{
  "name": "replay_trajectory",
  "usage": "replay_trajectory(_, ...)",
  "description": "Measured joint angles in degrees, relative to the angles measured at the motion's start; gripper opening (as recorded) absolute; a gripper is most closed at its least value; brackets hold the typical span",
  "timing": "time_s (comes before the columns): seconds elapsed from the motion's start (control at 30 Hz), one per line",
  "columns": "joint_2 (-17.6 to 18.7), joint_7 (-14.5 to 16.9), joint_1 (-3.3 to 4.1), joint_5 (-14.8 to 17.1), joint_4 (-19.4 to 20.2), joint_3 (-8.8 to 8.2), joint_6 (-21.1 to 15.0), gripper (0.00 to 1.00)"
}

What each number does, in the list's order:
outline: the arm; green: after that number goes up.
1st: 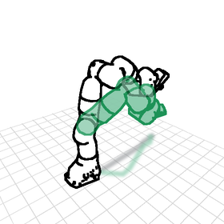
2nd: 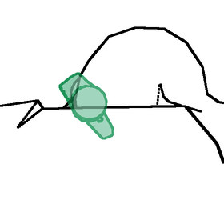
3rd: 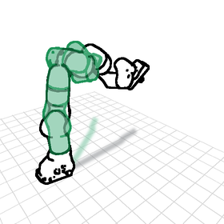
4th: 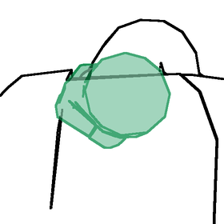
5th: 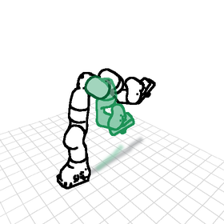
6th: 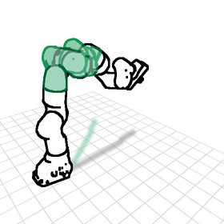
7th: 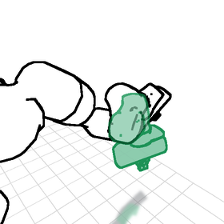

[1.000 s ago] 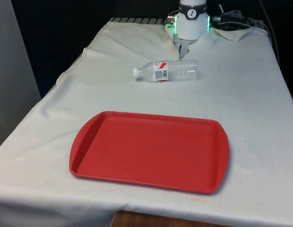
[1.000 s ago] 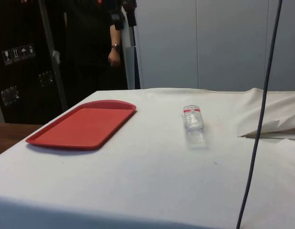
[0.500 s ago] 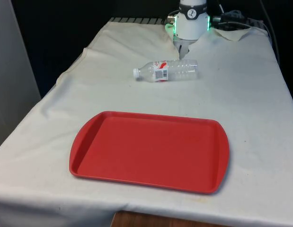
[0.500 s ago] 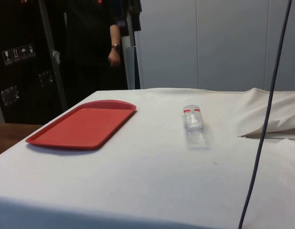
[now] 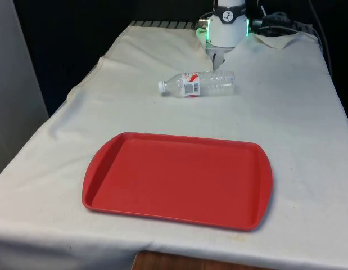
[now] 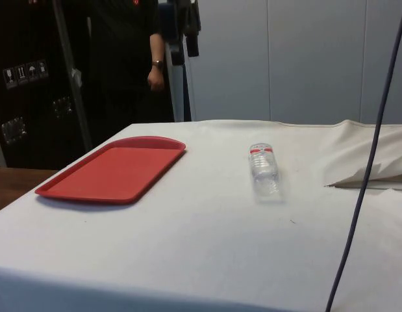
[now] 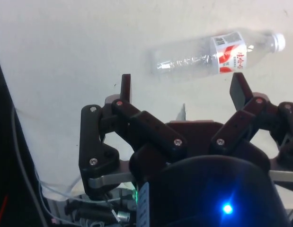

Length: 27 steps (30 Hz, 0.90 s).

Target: Place the bottle upright on the tray.

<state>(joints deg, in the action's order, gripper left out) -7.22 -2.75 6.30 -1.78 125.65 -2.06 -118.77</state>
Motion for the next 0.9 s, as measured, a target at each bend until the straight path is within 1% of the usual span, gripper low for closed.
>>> replay_trajectory(0.1, -0.7, 0.0, 0.00, 0.0, 2.2, 0.11, -2.1, 1.00)
replay_trajectory(0.23, -1.1, 0.0, 0.00, 0.0, 3.7, 0.17, -3.4, 1.00)
replay_trajectory(0.27, -1.5, 0.0, 0.00, 0.0, 4.7, 0.17, -4.4, 1.00)
replay_trajectory(0.33, -1.7, 0.0, 0.00, 0.0, 5.2, 0.17, -4.7, 1.00)
replay_trajectory(0.37, -2.2, 0.0, 0.00, 0.0, 6.2, 0.17, -5.4, 1.00)
replay_trajectory(0.47, -3.2, 0.1, -0.06, 0.0, 7.8, 0.00, -6.2, 1.00)
replay_trajectory(0.53, -3.2, 0.1, -0.06, 0.0, 7.8, 0.00, -6.2, 1.00)
replay_trajectory(0.73, -5.8, 0.9, -0.17, 0.0, 11.3, -0.92, -7.3, 1.00)
replay_trajectory(0.8, -6.1, 1.0, -0.23, 0.0, 11.6, -1.03, -7.3, 1.00)
replay_trajectory(0.9, -6.8, 1.5, -0.29, -0.2, 12.4, -1.66, -7.3, 1.00)
